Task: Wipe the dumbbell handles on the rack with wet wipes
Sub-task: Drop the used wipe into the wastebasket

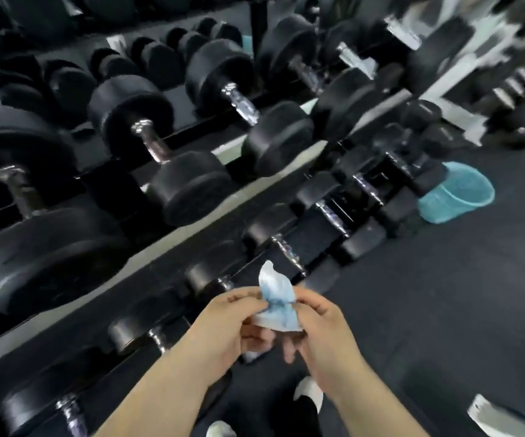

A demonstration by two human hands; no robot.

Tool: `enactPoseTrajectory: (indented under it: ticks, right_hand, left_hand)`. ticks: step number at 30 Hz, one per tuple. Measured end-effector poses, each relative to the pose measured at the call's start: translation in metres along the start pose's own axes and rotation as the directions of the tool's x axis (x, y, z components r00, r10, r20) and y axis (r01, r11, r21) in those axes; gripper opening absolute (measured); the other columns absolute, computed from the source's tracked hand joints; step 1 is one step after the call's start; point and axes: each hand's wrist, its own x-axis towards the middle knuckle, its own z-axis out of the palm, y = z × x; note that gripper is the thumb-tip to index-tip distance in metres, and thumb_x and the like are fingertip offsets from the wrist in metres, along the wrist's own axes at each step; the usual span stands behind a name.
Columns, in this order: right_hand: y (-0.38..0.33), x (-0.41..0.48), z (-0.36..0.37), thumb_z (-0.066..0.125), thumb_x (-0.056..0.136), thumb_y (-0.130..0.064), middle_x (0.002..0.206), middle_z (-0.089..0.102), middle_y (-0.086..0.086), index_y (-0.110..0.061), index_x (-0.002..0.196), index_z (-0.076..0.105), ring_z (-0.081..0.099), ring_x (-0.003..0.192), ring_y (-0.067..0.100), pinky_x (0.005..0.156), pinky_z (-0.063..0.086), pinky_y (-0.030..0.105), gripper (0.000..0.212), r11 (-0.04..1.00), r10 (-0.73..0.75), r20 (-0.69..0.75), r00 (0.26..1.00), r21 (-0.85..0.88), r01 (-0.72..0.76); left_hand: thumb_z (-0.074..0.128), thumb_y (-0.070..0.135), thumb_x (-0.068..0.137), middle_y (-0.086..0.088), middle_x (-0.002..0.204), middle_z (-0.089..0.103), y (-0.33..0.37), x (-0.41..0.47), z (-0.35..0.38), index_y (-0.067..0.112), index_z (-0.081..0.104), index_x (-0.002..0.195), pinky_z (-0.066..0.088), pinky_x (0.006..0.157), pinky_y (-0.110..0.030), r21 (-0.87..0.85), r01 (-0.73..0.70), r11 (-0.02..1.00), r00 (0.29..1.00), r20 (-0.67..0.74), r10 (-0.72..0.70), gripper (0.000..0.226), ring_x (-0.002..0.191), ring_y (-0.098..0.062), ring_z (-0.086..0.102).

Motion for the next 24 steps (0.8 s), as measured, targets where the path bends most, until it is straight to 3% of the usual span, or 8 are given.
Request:
enactPoseTrajectory:
  ticks: [3, 6, 9, 11, 13, 17, 21, 24]
  right_hand:
    - [-0.003, -0.003, -0.040, 0.030, 0.087, 0.008, 0.046, 0.057, 0.009, -0.001, 0.078, 0.062, 0.041, 0.032, 0.013, 0.035, 0.034, 0.020, 0.034, 0.966, 0.072, 0.013, 0.997, 0.249, -0.073]
    - [-0.005, 0.000, -0.088, 0.028, 0.086, 0.006, 0.051, 0.058, 0.011, -0.001, 0.074, 0.061, 0.047, 0.037, 0.015, 0.038, 0.041, 0.023, 0.036, 0.947, 0.121, -0.051, 0.991, 0.305, -0.100]
    - [-0.017, -0.001, -0.141, 0.037, 0.089, -0.008, 0.059, 0.062, 0.007, -0.009, 0.066, 0.068, 0.054, 0.048, 0.014, 0.046, 0.044, 0.026, 0.039, 0.962, 0.116, -0.130, 0.985, 0.260, -0.079]
    - [-0.027, -0.003, -0.182, 0.043, 0.092, -0.017, 0.070, 0.065, 0.006, -0.010, 0.080, 0.066, 0.057, 0.058, 0.013, 0.052, 0.046, 0.024, 0.027, 0.982, 0.069, -0.188, 0.980, 0.185, -0.034]
    - [-0.039, -0.004, -0.228, 0.051, 0.088, -0.008, 0.084, 0.064, 0.008, -0.008, 0.095, 0.057, 0.060, 0.066, 0.015, 0.057, 0.050, 0.023, 0.009, 0.983, 0.058, -0.268, 0.962, 0.184, -0.008]
    - [-0.067, -0.008, -0.322, 0.052, 0.083, 0.005, 0.078, 0.065, 0.009, -0.002, 0.093, 0.055, 0.063, 0.066, 0.016, 0.063, 0.054, 0.024, 0.012, 0.955, 0.050, -0.391, 0.919, 0.288, 0.071]
    - [-0.086, -0.008, -0.398, 0.057, 0.080, 0.004, 0.068, 0.059, 0.002, -0.008, 0.071, 0.055, 0.054, 0.059, 0.003, 0.054, 0.045, 0.012, 0.014, 0.988, -0.133, -0.629, 0.766, -0.025, 0.151]
    - [-0.099, -0.001, -0.439, 0.061, 0.078, 0.005, 0.075, 0.056, -0.004, -0.016, 0.064, 0.055, 0.053, 0.062, -0.008, 0.054, 0.041, 0.006, 0.026, 0.950, -0.308, -0.679, 0.667, -0.255, 0.180]
  left_hand:
    - [0.037, 0.006, 0.091, -0.009, 0.048, 0.054, -0.006, 0.018, 0.035, 0.003, 0.069, 0.072, 0.044, 0.037, -0.017, -0.084, 0.100, 0.991, 0.990, 0.112, -0.090, 0.038, 0.038, -0.011, 0.050]
    - [0.036, 0.012, 0.090, -0.012, 0.051, 0.058, -0.010, 0.040, 0.078, -0.001, 0.066, 0.072, 0.048, 0.039, -0.019, -0.048, 0.166, 0.985, 0.981, 0.110, -0.160, 0.037, 0.039, -0.014, 0.056]
    - [0.046, 0.019, 0.091, -0.006, 0.052, 0.062, -0.012, 0.066, 0.129, 0.006, 0.063, 0.070, 0.050, 0.046, -0.022, 0.243, 0.052, 0.969, 0.994, 0.079, -0.073, 0.030, 0.043, -0.010, 0.058]
    - [0.059, 0.013, 0.084, -0.003, 0.058, 0.061, -0.015, 0.086, 0.169, 0.009, 0.058, 0.067, 0.050, 0.050, -0.021, 0.425, -0.074, 0.902, 0.993, 0.117, 0.026, 0.017, 0.048, -0.006, 0.058]
    - [0.061, 0.001, 0.079, -0.002, 0.061, 0.055, -0.019, 0.107, 0.216, 0.010, 0.052, 0.064, 0.049, 0.051, -0.018, 0.501, -0.141, 0.854, 0.986, 0.152, 0.073, 0.020, 0.048, -0.002, 0.057]
    - [0.064, -0.002, 0.078, -0.005, 0.077, 0.062, -0.028, 0.147, 0.314, 0.011, 0.051, 0.080, 0.053, 0.056, -0.021, 0.508, -0.142, 0.850, 0.981, 0.186, 0.052, 0.018, 0.066, -0.011, 0.063]
    - [0.063, 0.004, 0.081, -0.007, 0.080, 0.067, -0.038, 0.182, 0.397, 0.008, 0.055, 0.084, 0.054, 0.060, -0.024, 0.516, -0.087, 0.852, 0.987, 0.163, 0.002, 0.009, 0.070, -0.015, 0.065]
    - [0.062, 0.008, 0.083, -0.009, 0.083, 0.069, -0.045, 0.211, 0.445, 0.007, 0.063, 0.083, 0.054, 0.068, -0.028, 0.501, -0.007, 0.866, 0.984, 0.157, -0.083, 0.002, 0.080, -0.021, 0.066]
